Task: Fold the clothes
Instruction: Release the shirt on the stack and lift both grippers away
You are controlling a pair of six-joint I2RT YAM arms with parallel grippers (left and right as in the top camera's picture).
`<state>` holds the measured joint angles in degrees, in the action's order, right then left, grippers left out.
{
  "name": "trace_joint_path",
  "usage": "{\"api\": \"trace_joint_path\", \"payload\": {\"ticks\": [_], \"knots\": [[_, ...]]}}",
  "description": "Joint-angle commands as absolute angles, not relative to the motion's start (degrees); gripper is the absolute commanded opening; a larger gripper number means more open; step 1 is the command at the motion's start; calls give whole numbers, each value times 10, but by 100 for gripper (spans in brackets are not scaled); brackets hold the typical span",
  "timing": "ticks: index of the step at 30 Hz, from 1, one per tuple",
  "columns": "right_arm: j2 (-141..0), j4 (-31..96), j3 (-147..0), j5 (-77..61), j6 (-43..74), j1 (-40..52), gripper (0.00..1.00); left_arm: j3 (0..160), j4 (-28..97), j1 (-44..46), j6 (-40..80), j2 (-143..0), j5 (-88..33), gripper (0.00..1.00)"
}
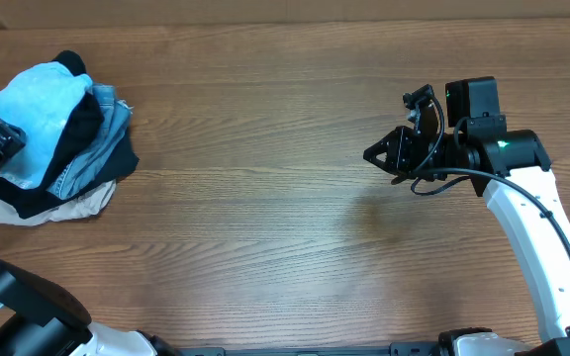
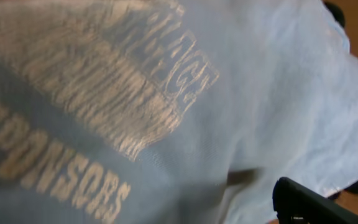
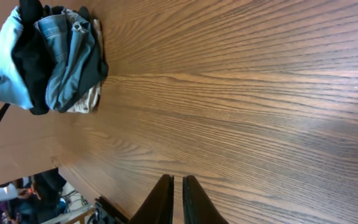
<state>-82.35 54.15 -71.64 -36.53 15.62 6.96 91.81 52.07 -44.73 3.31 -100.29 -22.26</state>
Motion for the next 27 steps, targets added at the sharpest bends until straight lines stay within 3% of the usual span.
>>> {"api": "trace_joint_path", "payload": {"ticks": [1, 3, 8, 12, 15, 17, 19, 21, 22, 25, 27], "knots": [[-821, 541, -724, -337, 150, 70, 11, 979, 560, -446, 44, -955, -189, 100], [-821, 542, -724, -335, 149, 70, 18, 1037, 596, -446, 52, -921, -197, 100], [-813, 533, -725, -321, 149, 70, 25, 1137, 670, -416, 28, -858, -316, 100], [-783, 502, -725, -320, 149, 70, 37, 1153, 762, -317, -38, -819, -327, 100], [-740, 493, -736, -286, 144, 70, 47, 1152, 852, -193, -78, -797, -249, 100], [-701, 499, -755, -253, 109, 70, 51, 1152, 889, -100, -73, -784, -134, 100], [-654, 497, -763, -220, 101, 70, 60, 1152, 913, -6, -27, -768, -33, 100], [-619, 497, -763, -186, 101, 70, 82, 1152, 927, 60, 10, -755, 25, 100], [-602, 500, -762, -167, 102, 70, 100, 1152, 933, 83, 23, -751, 48, 100], [-569, 524, -762, -124, 102, 70, 100, 1150, 968, 131, 61, -739, 106, 100], [-560, 552, -762, -102, 102, 70, 100, 1125, 968, 144, 65, -715, 83, 100]]}}
